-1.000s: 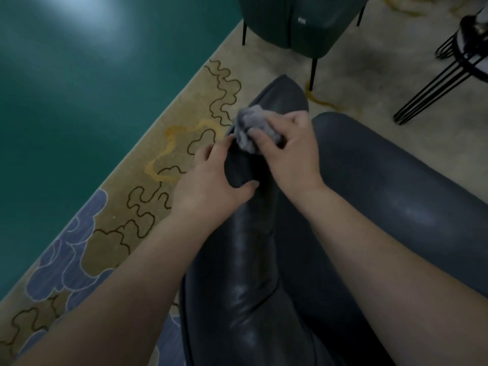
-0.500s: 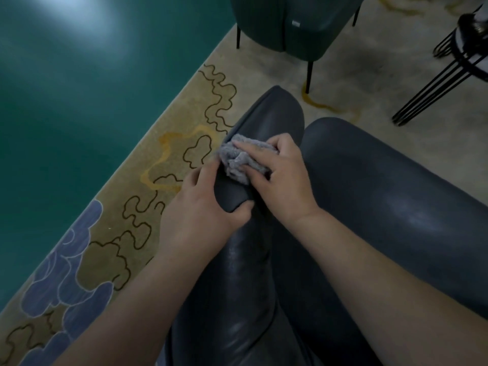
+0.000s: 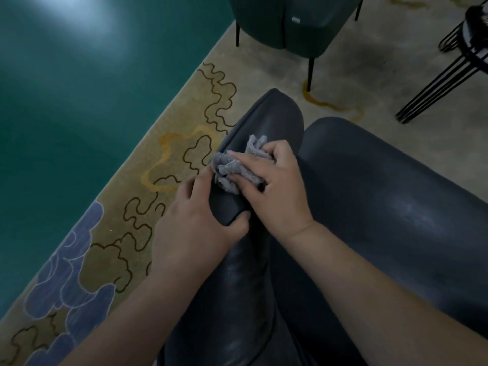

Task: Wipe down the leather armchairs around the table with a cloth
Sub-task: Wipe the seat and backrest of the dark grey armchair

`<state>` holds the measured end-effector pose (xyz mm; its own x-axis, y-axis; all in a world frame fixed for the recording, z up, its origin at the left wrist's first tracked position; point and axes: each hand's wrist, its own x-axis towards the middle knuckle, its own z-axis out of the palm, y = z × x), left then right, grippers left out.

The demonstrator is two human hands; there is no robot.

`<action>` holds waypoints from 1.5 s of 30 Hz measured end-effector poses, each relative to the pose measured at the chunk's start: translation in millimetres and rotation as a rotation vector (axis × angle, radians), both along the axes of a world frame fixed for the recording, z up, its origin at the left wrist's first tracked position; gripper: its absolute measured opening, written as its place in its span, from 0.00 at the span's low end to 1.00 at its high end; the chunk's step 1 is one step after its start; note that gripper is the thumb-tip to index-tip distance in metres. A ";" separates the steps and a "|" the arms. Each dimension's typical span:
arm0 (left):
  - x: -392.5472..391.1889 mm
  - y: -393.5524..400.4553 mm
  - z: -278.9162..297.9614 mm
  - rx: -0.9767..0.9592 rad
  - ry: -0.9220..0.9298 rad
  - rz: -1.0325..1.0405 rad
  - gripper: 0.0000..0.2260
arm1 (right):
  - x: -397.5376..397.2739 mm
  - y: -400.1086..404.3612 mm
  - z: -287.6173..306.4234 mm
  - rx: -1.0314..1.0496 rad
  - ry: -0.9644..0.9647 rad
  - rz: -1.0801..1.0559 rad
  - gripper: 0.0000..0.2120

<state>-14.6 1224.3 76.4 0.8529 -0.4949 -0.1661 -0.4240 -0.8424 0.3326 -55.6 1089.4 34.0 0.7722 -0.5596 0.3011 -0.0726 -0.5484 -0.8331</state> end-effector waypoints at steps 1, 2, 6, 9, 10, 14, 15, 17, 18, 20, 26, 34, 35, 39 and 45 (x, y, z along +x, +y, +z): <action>0.5 0.1 0.0 -0.009 0.008 -0.003 0.38 | -2.8 -4.3 -5.2 -0.022 0.023 -0.007 0.16; 1.3 -0.1 0.2 -0.019 0.018 -0.006 0.38 | -6.4 -9.3 -9.7 -0.026 0.049 -0.025 0.17; 1.5 -0.2 3.2 -0.020 0.035 -0.013 0.38 | -18.3 -22.9 -8.2 0.237 0.151 -0.165 0.30; 0.4 -1.4 3.2 -0.005 0.027 -0.010 0.38 | -6.9 -18.8 10.0 0.218 0.131 -0.136 0.31; 0.1 -1.5 2.8 0.001 0.020 -0.009 0.39 | -1.4 -13.9 16.2 0.136 0.127 -0.086 0.29; -0.3 -0.1 0.6 0.019 -0.006 0.001 0.39 | 4.6 4.5 16.4 -0.003 0.158 -0.023 0.25; 0.0 -0.1 0.0 0.025 -0.007 0.002 0.38 | 5.4 5.3 14.8 0.016 0.149 -0.039 0.26; 0.4 -0.9 -0.1 0.027 -0.008 0.001 0.37 | 9.5 5.4 13.8 0.013 0.117 -0.081 0.23; 0.2 -0.9 -0.1 0.017 -0.005 -0.002 0.37 | 12.9 4.9 12.9 -0.013 0.102 -0.098 0.20; 0.1 -0.5 1.5 -0.009 0.010 -0.009 0.37 | 20.7 1.7 8.8 -0.074 0.075 -0.099 0.16; 1.8 1.6 3.7 -0.032 0.028 -0.021 0.38 | 20.7 -32.9 -7.4 0.006 0.062 -0.265 0.10; 2.7 2.5 -0.1 -0.056 0.034 -0.019 0.38 | 25.2 -3.1 -4.3 -0.143 0.013 -0.099 0.12; 3.0 2.2 0.0 -0.055 0.036 -0.017 0.38 | 27.7 -10.8 -8.2 -0.150 0.014 -0.126 0.12; 2.9 2.4 1.3 -0.050 0.044 -0.016 0.38 | 25.5 -28.4 -18.5 -0.092 0.043 -0.222 0.11; 2.8 1.1 1.2 -0.039 0.023 -0.020 0.38 | 34.3 -24.7 14.2 0.015 -0.025 -0.140 0.08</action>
<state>-11.7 1225.4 77.6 0.8390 -0.5184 -0.1652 -0.4327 -0.8198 0.3750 -21.3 1064.7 48.2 0.6783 -0.6663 0.3097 -0.1271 -0.5215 -0.8437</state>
